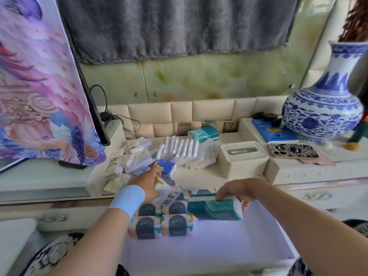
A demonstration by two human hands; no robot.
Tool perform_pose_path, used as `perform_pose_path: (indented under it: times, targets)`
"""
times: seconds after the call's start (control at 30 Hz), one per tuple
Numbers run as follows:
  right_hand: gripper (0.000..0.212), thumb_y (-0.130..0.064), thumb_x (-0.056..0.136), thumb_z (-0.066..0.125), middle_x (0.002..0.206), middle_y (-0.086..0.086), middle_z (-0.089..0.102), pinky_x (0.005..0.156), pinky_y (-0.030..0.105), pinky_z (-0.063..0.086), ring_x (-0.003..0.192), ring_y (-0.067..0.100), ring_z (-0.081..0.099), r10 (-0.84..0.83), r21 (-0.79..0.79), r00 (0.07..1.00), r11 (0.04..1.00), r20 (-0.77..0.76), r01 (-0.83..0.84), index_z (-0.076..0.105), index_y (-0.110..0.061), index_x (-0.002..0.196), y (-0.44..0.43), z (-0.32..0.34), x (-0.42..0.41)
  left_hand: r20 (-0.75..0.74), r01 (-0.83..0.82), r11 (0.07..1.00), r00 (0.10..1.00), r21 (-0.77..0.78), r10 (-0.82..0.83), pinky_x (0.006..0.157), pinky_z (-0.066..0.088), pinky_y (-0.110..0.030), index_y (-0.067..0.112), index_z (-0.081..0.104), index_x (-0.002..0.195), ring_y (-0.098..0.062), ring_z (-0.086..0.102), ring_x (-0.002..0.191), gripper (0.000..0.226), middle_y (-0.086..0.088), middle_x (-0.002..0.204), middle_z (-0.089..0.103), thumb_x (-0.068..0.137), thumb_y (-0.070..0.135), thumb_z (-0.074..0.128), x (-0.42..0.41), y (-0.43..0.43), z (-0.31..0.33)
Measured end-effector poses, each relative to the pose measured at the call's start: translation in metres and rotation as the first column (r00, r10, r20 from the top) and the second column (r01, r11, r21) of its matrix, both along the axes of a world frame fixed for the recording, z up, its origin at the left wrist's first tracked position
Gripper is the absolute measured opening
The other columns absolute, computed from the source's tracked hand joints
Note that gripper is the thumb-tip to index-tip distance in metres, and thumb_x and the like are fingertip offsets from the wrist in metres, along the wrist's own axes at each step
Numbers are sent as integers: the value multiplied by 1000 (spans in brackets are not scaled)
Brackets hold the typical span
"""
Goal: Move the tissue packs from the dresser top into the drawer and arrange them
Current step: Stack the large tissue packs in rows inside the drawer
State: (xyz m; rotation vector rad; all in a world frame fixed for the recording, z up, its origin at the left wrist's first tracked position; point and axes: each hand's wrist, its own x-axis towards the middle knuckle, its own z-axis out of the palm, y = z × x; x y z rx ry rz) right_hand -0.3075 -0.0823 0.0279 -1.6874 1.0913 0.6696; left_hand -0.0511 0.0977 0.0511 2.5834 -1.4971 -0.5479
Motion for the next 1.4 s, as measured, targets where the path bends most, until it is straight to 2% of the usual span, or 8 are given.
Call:
perform_pose_path:
  times: [0.27,0.43,0.6,0.7,0.9,1.1,1.27,1.4]
  targets:
    - [55,-37,89,61,143,3,48,92,42,55,128,26,48,195,-90,979,976,-62,-200,51,-29,143,54,-56,-18,-142,62,997,988,-48,-68,78,47,-30,35,39,137,-22,57,95,66,0,114,56,81,14,68,-24,-7,-16]
    - [45,-10,97,48,140,8,55,98,38,53,120,26,60,290,-163,955,941,-64,-297,57,-23,139,75,-80,-13,-202,143,984,966,-107,-163,83,48,-25,35,51,123,-16,57,102,55,7,120,55,78,17,75,-39,-11,-36]
    - [32,-4,93,49,111,16,69,59,28,51,82,23,65,-11,-279,977,958,213,71,64,-21,115,54,-73,-9,-205,192,976,956,-99,-209,90,49,-28,44,52,112,-14,57,101,56,9,116,50,71,19,80,-47,-18,-53]
    - [31,-1,88,50,106,12,64,57,32,51,76,23,62,-326,-120,811,894,485,431,55,-24,110,44,-52,-4,-236,181,973,949,-143,-211,88,51,-28,47,53,105,-12,58,97,54,11,111,52,68,21,83,-54,-25,-58]
    - [63,-10,77,54,130,9,55,77,38,56,121,30,52,-207,96,857,978,471,183,45,-28,136,33,-34,-18,-421,55,970,894,-235,-152,74,57,-29,42,56,92,-16,64,91,49,8,98,66,67,5,76,-70,-38,-67]
    - [60,4,74,77,114,7,66,66,30,49,93,18,60,-303,74,747,943,592,324,51,-18,123,22,-48,-23,-707,-63,987,704,-145,-59,97,51,-40,30,50,116,-24,66,104,54,-6,113,69,75,13,82,-69,-47,-68]
    - [46,-4,64,86,104,9,71,60,28,50,82,19,61,-294,-86,744,901,600,425,62,-15,102,16,-50,-24,-605,-8,988,792,-156,-89,99,48,-34,28,51,126,-15,58,112,61,6,122,61,75,26,83,-76,-52,-66]
    - [54,2,69,80,104,7,68,68,34,55,90,24,64,-280,-92,760,909,587,406,58,-16,115,16,-53,-27,-602,20,990,792,-141,-102,95,51,-33,30,57,116,-15,62,106,45,6,113,64,78,27,80,-86,-55,-57]
